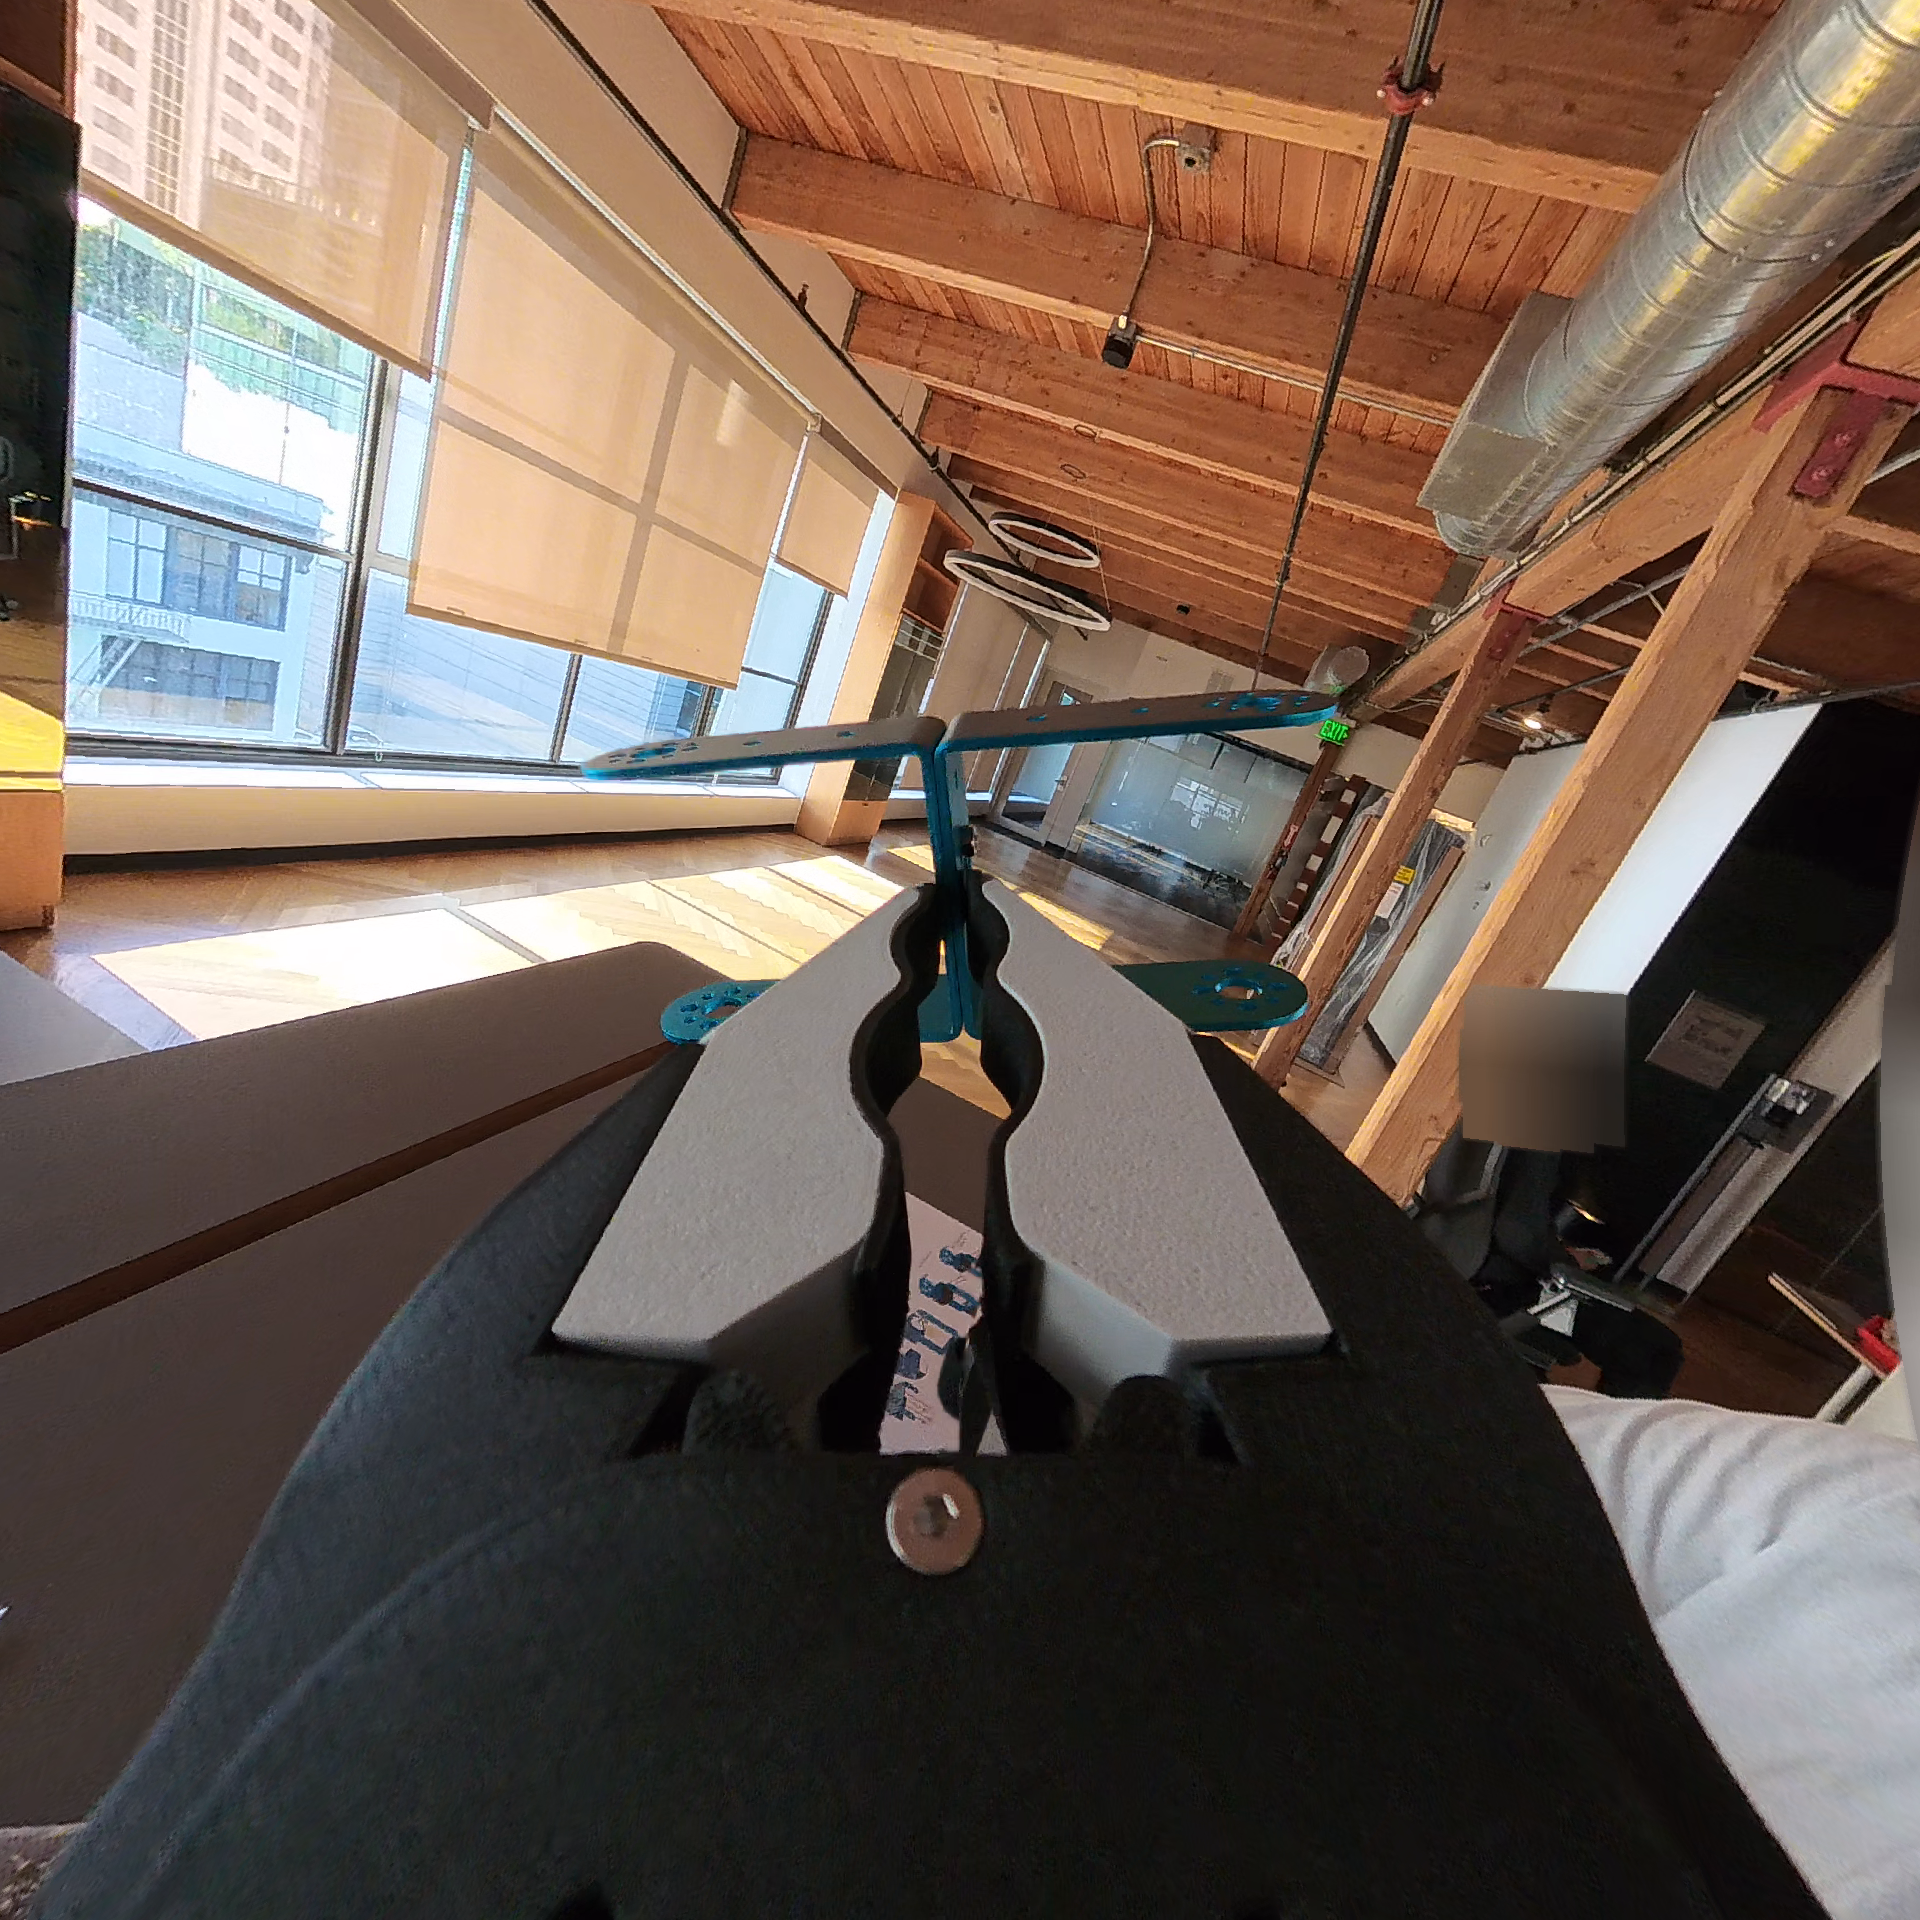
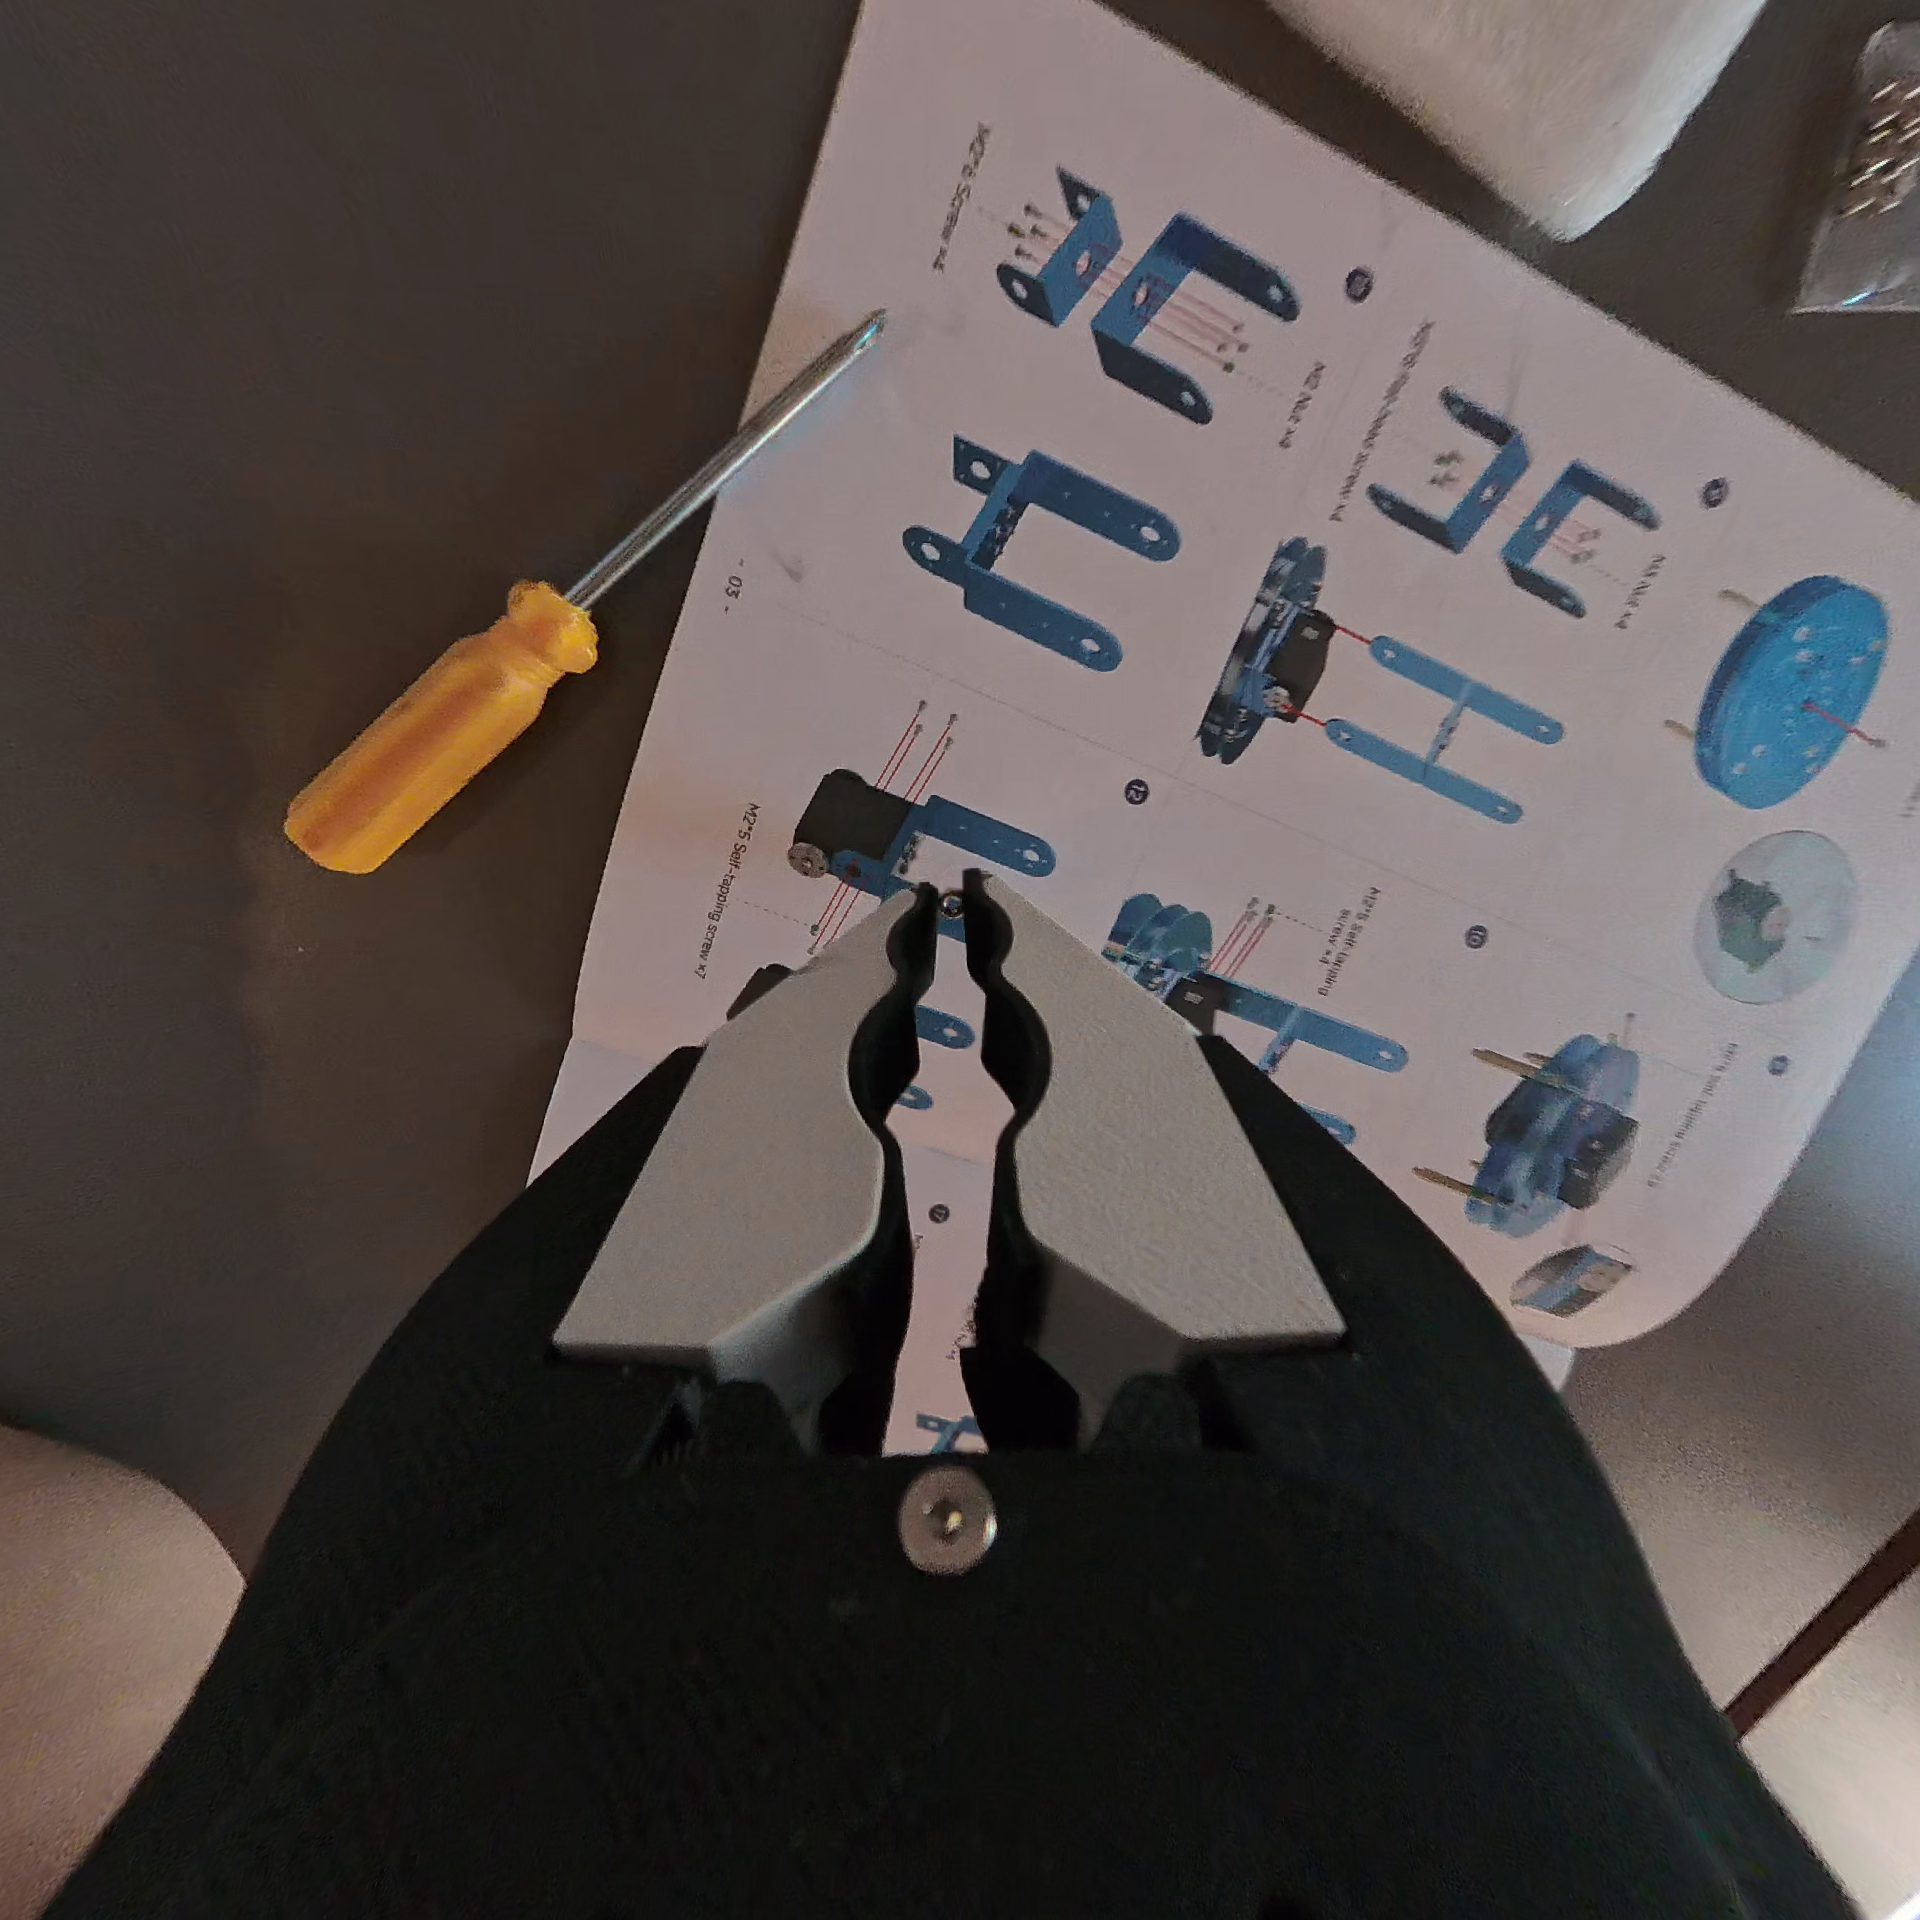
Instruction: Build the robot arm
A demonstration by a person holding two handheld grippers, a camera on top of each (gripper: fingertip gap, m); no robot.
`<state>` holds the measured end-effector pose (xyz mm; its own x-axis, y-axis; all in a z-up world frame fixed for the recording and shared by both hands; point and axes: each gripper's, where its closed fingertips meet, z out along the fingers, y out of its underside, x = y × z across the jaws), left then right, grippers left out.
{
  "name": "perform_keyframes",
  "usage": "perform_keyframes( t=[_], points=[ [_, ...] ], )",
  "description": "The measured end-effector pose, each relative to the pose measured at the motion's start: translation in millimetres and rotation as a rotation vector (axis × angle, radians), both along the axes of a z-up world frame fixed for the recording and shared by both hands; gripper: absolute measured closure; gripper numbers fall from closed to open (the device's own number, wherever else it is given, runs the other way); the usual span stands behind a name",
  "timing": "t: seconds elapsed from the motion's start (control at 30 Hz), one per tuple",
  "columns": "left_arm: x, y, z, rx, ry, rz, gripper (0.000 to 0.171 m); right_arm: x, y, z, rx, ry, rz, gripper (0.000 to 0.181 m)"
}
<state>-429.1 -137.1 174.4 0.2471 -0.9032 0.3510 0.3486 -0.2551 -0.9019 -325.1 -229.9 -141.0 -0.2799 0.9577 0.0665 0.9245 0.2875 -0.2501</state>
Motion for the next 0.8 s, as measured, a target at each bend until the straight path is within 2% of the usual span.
perform_keyframes(
  t=[0.23,0.43,0.6,0.73,0.8],
  points=[
    [12.3,15.6,-18.1,-0.053,0.036,0.003,0.169,-4.5,20.0,73.3,0.248,0.243,-0.033,0.177],
    [50.0,30.9,-55.3,-0.153,0.123,-0.042,0.169,4.3,30.0,137.1,0.456,0.414,-0.096,0.177],
    [85.8,31.9,-93.6,-0.239,0.206,-0.105,0.170,25.1,29.9,167.6,0.520,0.486,-0.141,0.177],
    [97.2,19.9,-122.3,-0.302,0.262,-0.147,0.170,30.7,28.0,185.7,0.533,0.582,-0.150,0.177],
    [97.5,10.4,-144.8,-0.334,0.313,-0.158,0.169,29.8,26.8,190.3,0.542,0.613,-0.144,0.177]
  ],
)
